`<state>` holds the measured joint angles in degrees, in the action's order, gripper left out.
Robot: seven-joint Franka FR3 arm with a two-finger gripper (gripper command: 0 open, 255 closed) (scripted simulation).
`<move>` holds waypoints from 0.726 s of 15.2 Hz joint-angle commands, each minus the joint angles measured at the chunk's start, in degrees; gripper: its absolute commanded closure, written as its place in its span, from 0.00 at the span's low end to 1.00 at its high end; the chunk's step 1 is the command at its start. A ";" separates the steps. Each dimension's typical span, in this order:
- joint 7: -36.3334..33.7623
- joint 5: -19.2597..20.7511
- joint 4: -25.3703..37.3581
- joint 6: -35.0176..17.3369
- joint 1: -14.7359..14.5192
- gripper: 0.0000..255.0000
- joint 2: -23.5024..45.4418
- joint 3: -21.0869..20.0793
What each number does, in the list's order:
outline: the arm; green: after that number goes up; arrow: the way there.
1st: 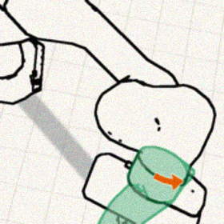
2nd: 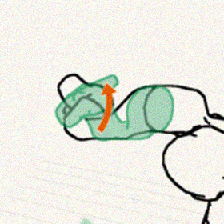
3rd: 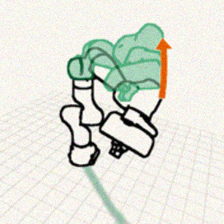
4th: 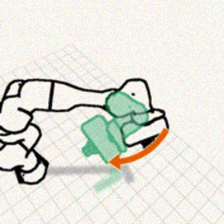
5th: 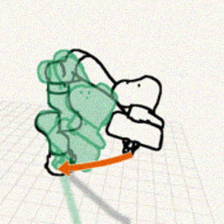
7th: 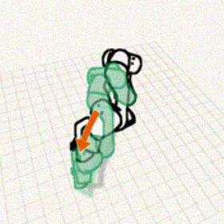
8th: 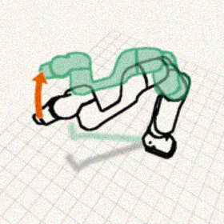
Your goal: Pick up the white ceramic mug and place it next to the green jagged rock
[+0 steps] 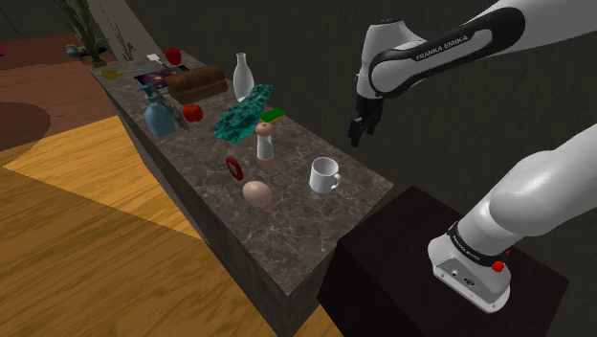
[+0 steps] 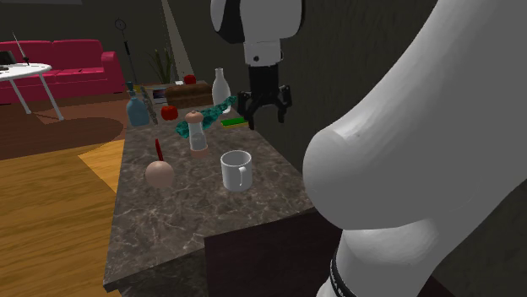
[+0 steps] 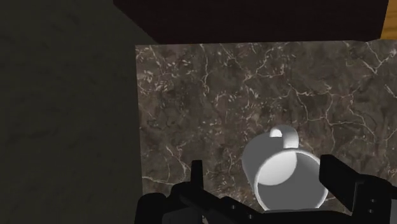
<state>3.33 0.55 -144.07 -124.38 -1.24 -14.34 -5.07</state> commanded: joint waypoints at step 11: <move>-4.15 1.48 9.28 -17.22 -1.38 0.00 26.06 -1.49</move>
<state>-0.30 1.82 -136.15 -140.85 -2.36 9.67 -6.47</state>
